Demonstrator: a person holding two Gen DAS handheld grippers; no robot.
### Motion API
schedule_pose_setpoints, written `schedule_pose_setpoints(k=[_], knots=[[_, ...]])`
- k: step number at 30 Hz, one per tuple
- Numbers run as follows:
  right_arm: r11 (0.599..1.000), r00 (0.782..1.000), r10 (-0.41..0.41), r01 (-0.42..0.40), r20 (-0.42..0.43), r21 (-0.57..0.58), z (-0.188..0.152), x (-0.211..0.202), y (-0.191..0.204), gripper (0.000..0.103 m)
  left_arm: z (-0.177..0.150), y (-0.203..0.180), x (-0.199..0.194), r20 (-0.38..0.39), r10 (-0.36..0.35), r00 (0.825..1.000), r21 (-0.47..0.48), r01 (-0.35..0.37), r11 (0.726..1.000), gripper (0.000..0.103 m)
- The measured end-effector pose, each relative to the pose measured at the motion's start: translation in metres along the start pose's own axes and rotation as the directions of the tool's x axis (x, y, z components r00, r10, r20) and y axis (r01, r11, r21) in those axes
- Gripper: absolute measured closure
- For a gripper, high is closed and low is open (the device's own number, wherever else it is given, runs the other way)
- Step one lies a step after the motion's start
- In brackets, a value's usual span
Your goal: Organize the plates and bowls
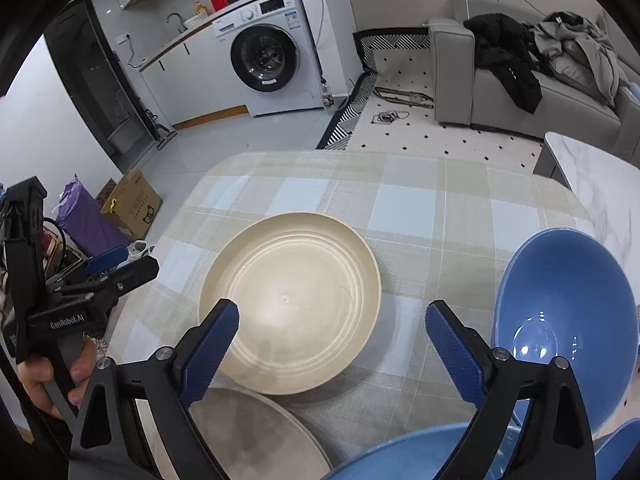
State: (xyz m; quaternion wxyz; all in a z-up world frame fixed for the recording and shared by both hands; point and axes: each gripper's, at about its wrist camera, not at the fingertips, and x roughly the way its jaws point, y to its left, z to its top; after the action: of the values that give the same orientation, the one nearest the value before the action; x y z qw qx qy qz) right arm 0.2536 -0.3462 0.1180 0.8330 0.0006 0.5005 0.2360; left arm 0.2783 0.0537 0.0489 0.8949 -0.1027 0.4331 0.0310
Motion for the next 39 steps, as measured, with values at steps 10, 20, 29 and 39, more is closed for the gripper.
schedule_pose_setpoints(k=[10,20,29,39], knots=[[0.998,0.989,-0.055,0.055,-0.14,-0.002,0.005,0.05,-0.008,0.016,-0.005,-0.001,0.06,-0.096,0.023,0.995,0.007,-0.023,1.0,0.014],[0.999,0.964,-0.037,0.035,-0.262,-0.012,-0.001,0.083,-0.016,0.039,-0.018,-0.003,0.101,-0.183,0.014,0.983,0.008,-0.012,1.0,0.032],[0.997,0.961,-0.076,0.068,-0.266,-0.039,-0.004,0.089,-0.016,0.062,-0.024,-0.012,0.121,-0.203,0.004,0.979,0.032,0.002,0.999,0.059],[0.99,0.957,-0.131,0.111,-0.257,-0.089,-0.005,0.094,-0.011,0.085,-0.022,-0.021,0.125,-0.199,-0.002,0.98,0.074,0.017,0.997,0.082]])
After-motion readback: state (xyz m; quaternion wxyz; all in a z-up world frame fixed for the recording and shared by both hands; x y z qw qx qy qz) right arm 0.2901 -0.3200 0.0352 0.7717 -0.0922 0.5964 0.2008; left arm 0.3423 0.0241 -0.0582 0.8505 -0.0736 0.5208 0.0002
